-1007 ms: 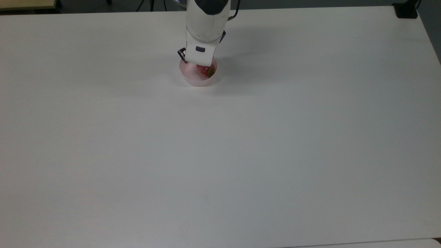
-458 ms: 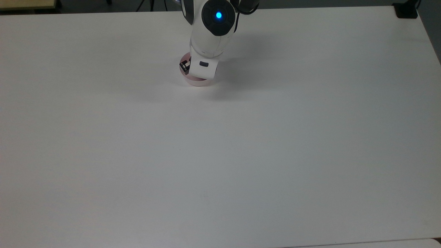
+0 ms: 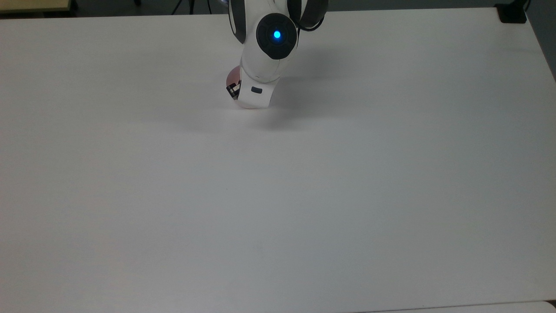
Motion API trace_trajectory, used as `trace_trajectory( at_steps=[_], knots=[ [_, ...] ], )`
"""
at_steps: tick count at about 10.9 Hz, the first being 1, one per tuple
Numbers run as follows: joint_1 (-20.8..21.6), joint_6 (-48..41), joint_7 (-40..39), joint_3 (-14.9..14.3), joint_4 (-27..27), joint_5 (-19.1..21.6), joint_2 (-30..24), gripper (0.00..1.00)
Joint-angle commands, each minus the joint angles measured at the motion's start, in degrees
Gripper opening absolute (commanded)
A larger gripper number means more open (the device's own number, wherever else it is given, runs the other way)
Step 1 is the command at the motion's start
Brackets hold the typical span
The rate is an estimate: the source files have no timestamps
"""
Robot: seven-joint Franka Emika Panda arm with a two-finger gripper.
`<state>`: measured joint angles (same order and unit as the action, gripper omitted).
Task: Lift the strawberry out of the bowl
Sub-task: 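Close the gripper on the red strawberry inside the bowl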
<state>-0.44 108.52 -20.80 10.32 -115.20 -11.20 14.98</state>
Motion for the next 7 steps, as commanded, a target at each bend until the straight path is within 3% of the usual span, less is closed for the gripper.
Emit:
trace_trajectory(
  at_steps=[1, 3, 7],
  knots=[
    [0.5, 1.3, 1.8, -0.1, -0.6, -1.2, -0.8, 0.48],
    [0.0, 1.1, 1.9, -0.1, -0.2, -0.9, -1.4, 0.37],
    [-0.3, 0.5, 1.9, -0.1, 0.6, -0.6, -2.2, 0.35]
  ],
)
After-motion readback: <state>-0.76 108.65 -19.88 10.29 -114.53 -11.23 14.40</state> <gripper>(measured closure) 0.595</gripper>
